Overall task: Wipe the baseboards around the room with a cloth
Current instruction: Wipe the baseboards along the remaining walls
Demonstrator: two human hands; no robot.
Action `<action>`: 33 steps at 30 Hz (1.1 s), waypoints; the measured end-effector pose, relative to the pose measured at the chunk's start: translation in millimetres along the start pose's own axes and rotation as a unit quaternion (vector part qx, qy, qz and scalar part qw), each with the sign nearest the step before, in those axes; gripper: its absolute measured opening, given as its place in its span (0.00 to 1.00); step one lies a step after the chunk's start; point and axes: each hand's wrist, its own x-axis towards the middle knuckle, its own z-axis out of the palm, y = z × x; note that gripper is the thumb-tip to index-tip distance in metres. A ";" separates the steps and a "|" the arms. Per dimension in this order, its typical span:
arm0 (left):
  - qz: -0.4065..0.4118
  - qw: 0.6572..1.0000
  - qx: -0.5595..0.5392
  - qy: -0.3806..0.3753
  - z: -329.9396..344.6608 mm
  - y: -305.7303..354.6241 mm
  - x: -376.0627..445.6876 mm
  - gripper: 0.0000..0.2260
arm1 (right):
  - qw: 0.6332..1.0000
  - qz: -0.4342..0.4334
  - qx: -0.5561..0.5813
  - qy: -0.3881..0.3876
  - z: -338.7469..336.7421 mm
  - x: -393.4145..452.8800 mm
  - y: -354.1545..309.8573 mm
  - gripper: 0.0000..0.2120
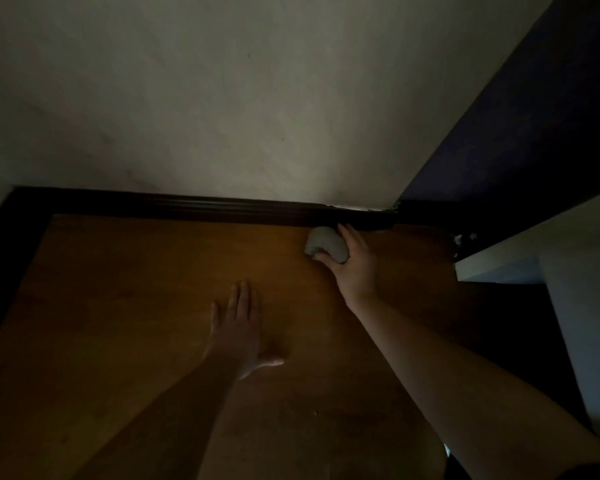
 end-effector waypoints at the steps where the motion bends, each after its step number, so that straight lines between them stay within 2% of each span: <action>1: 0.001 1.000 0.001 0.000 -0.4 -0.2 -0.6 0.64 | 1.000 0.006 0.007 -0.009 10.5 1.2 -6.8 0.35; 8: 0.008 1.000 -0.006 -0.016 -3.8 1.6 -3.3 0.63 | 0.999 0.022 0.018 -0.019 85.7 13.5 -52.7 0.27; 16: 0.011 1.000 0.001 -0.020 -0.1 -2.2 -1.1 0.62 | 0.996 0.079 0.029 0.038 121.8 13.9 -60.3 0.24; 20: 0.007 1.000 -0.006 -0.024 2.2 -3.3 -0.6 0.64 | 0.996 0.082 0.003 0.032 105.3 19.6 -49.1 0.24; 25: 0.005 1.000 0.004 -0.018 0.9 -2.2 0.7 0.64 | 0.996 0.071 -0.009 0.058 53.2 20.3 -18.8 0.23; 29: 0.004 1.000 0.008 -0.018 -0.7 -1.7 0.0 0.64 | 0.991 0.123 0.016 0.048 -4.2 27.6 10.5 0.23; 33: 0.004 1.000 0.013 -0.026 -3.3 0.8 -0.2 0.64 | 0.982 0.163 0.010 0.099 -52.6 30.1 36.4 0.22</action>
